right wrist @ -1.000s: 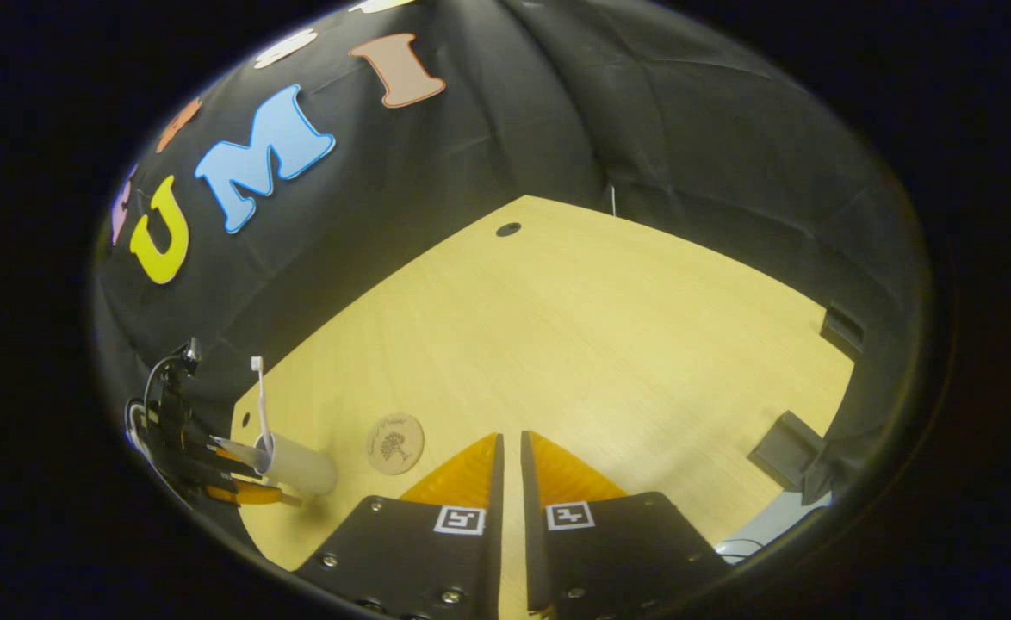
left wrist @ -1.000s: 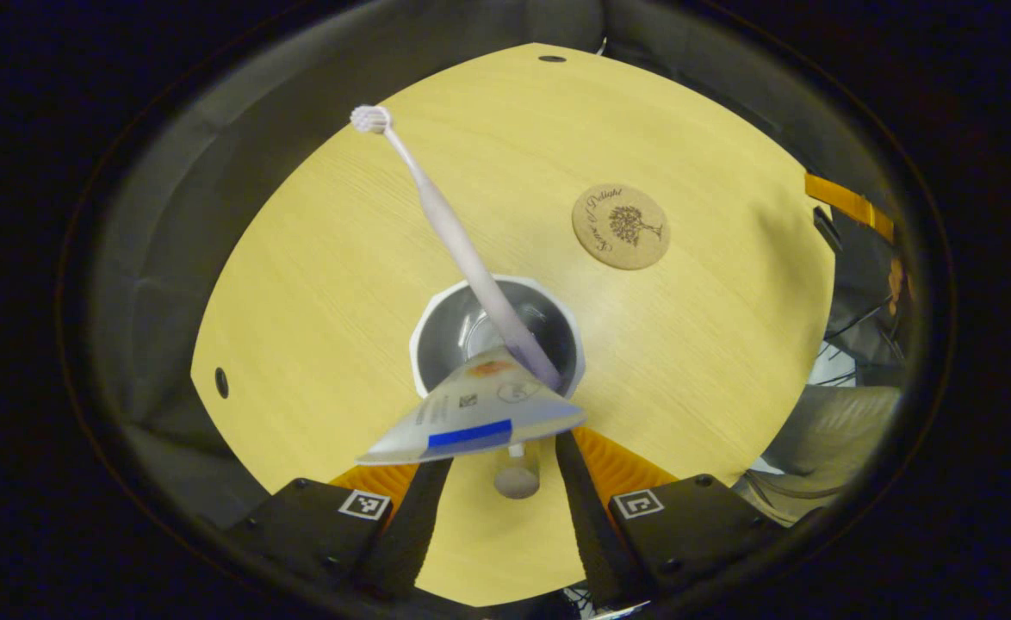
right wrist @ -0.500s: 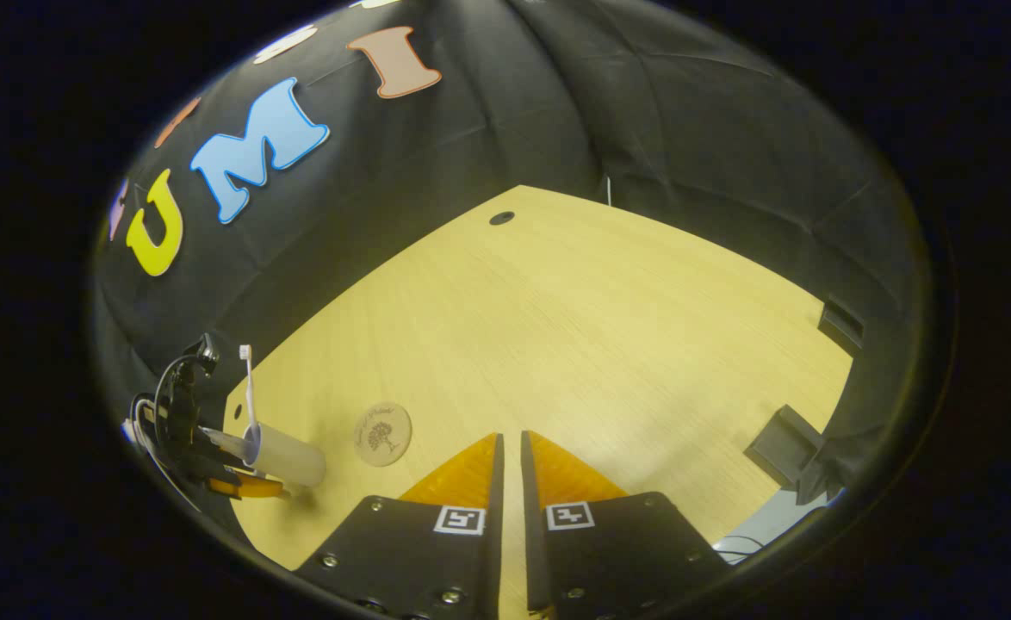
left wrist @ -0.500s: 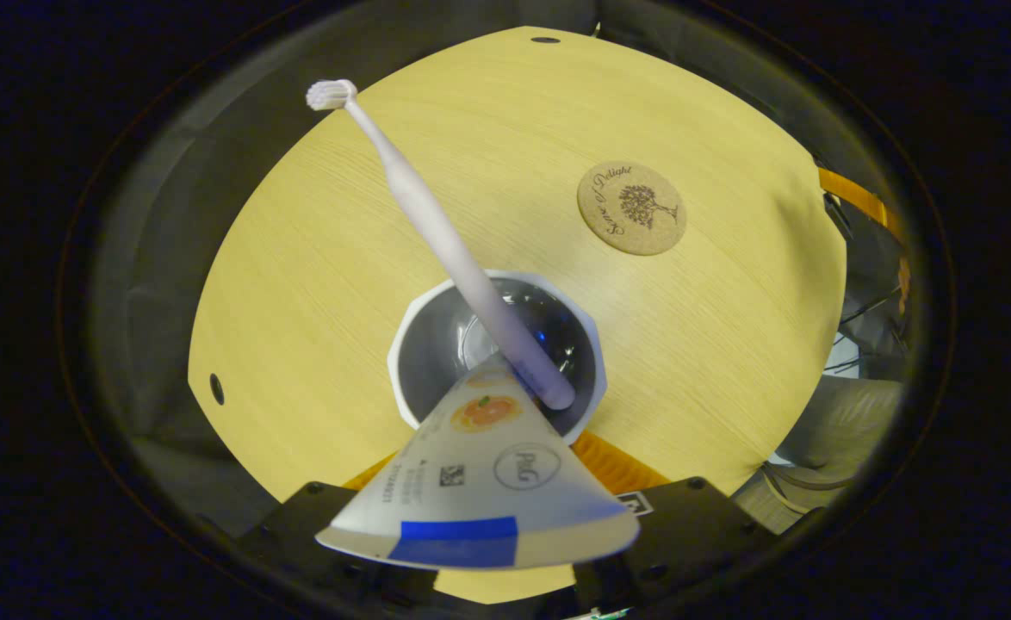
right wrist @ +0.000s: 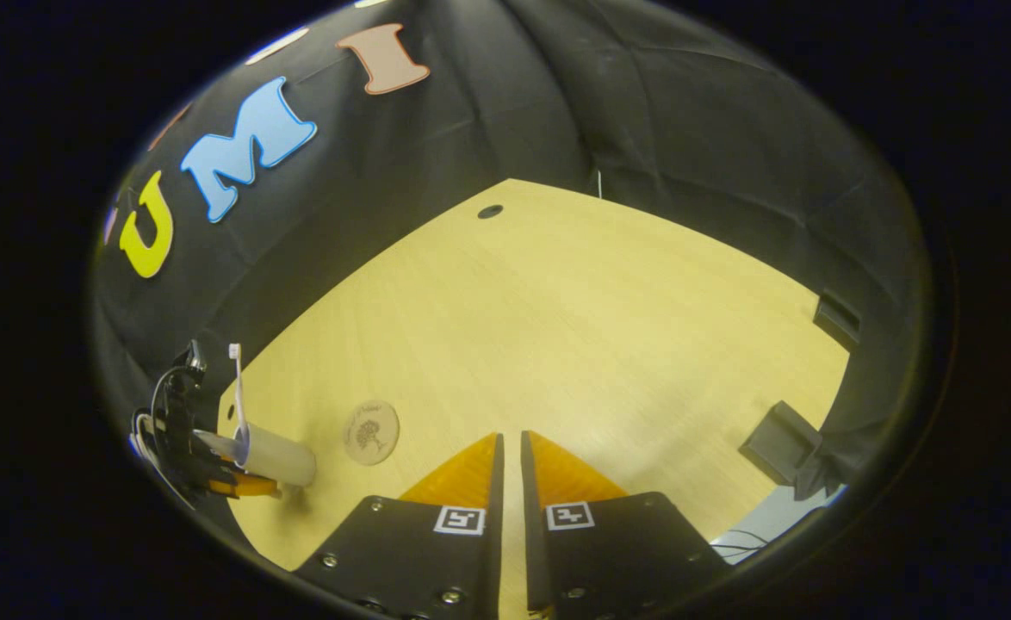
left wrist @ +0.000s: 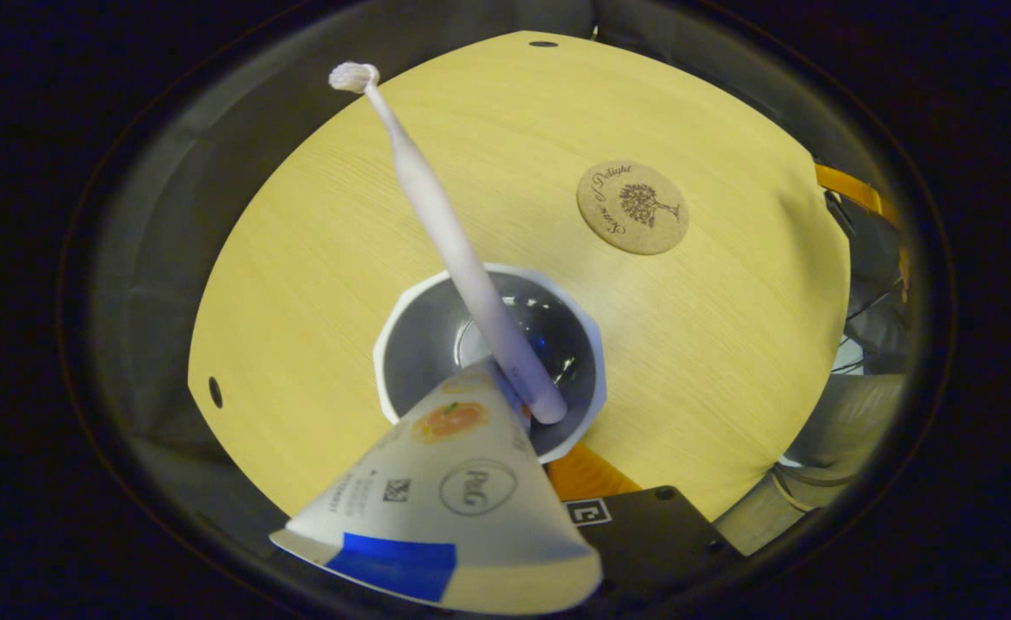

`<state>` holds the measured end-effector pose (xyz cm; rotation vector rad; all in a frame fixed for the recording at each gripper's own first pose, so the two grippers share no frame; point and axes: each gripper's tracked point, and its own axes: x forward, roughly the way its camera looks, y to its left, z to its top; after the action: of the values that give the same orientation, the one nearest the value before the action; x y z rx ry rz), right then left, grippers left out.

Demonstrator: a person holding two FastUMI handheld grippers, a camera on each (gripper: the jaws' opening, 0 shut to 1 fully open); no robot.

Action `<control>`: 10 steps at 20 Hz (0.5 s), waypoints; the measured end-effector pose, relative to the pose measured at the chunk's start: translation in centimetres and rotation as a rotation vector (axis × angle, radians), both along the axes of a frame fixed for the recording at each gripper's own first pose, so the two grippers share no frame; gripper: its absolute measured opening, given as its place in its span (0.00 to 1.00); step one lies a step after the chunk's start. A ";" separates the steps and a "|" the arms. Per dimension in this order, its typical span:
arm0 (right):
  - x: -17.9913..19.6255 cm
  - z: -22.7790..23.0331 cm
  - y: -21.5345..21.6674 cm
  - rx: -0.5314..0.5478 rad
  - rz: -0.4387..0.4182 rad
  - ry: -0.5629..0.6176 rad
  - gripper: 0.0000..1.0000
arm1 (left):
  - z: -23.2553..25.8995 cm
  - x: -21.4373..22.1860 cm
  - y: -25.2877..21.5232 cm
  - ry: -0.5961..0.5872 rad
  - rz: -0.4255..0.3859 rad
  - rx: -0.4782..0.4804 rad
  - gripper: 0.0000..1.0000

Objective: Put the toothbrush and toothpaste on the desktop into the cup, then pick up the cup and place it on the coaster on the desktop.

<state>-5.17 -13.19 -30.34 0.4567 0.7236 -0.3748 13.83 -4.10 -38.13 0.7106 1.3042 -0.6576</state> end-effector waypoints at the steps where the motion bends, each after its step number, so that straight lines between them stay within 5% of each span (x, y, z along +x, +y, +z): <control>1: -0.1 -0.2 0.0 -0.002 0.007 0.004 0.12 | 0.0 -0.2 0.1 -0.004 -0.003 -0.004 0.33; 10: -0.3 -0.8 0.7 -0.006 0.039 0.030 0.12 | 0.7 0.5 -0.9 -0.118 0.023 -0.092 0.33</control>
<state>-5.44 -12.49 -31.14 0.4320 0.7589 -0.3480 14.36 -5.03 -37.46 0.6488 1.1652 -0.6435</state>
